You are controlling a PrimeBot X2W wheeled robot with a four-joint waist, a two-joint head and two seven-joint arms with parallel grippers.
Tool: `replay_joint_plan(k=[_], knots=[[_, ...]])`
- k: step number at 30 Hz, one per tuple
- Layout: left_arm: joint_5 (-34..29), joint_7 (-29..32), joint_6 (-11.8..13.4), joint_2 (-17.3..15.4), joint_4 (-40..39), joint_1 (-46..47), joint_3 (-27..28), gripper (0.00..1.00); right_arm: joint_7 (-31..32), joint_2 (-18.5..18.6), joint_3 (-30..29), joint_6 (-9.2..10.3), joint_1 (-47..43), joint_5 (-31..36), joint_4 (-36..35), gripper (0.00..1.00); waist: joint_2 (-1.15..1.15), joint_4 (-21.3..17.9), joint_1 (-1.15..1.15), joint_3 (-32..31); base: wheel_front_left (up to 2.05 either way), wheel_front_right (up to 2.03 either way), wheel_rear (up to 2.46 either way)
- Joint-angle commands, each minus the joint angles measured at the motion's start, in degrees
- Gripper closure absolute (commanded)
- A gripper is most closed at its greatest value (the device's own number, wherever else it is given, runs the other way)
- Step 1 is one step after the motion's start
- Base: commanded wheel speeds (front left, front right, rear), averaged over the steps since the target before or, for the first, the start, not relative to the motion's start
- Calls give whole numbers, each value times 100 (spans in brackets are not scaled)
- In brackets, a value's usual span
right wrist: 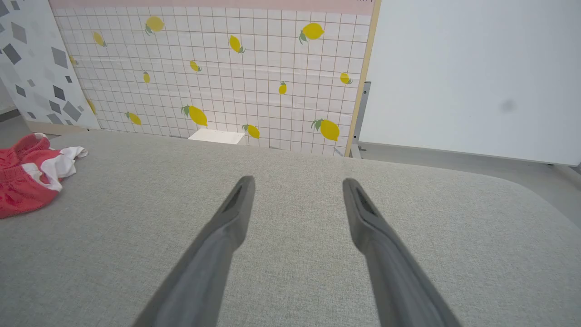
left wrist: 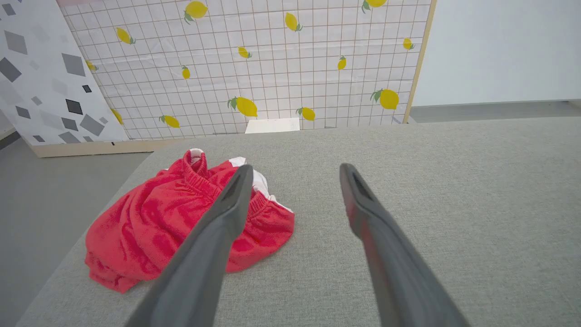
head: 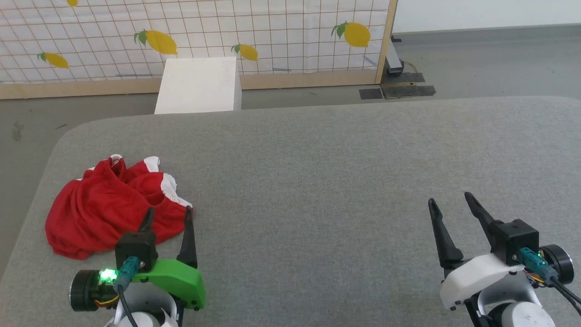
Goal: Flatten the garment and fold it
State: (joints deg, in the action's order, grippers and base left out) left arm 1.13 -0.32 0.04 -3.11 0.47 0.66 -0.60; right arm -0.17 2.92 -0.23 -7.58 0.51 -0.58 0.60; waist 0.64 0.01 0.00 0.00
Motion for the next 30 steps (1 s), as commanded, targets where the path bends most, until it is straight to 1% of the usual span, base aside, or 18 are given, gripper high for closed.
replay_joint_plan(k=[1, 16, 30], knots=[[41, -57, 2, 1, 33, -25, -12, 0, -67, 0, -10, 0, -41, -67, 32, 0, -4, 1, 0, 0, 0, 0, 0], [262, -270, 25, 5, 174, -76, -59, 0, -279, -1, -49, 2, -119, -253, 146, 0, -13, 117, 0, -10, 0, 0, 0], [448, -435, 68, 7, 225, -157, -43, 0, -445, -1, -79, 3, -172, -370, 256, 0, -20, 522, 0, 14, 0, 0, 0]])
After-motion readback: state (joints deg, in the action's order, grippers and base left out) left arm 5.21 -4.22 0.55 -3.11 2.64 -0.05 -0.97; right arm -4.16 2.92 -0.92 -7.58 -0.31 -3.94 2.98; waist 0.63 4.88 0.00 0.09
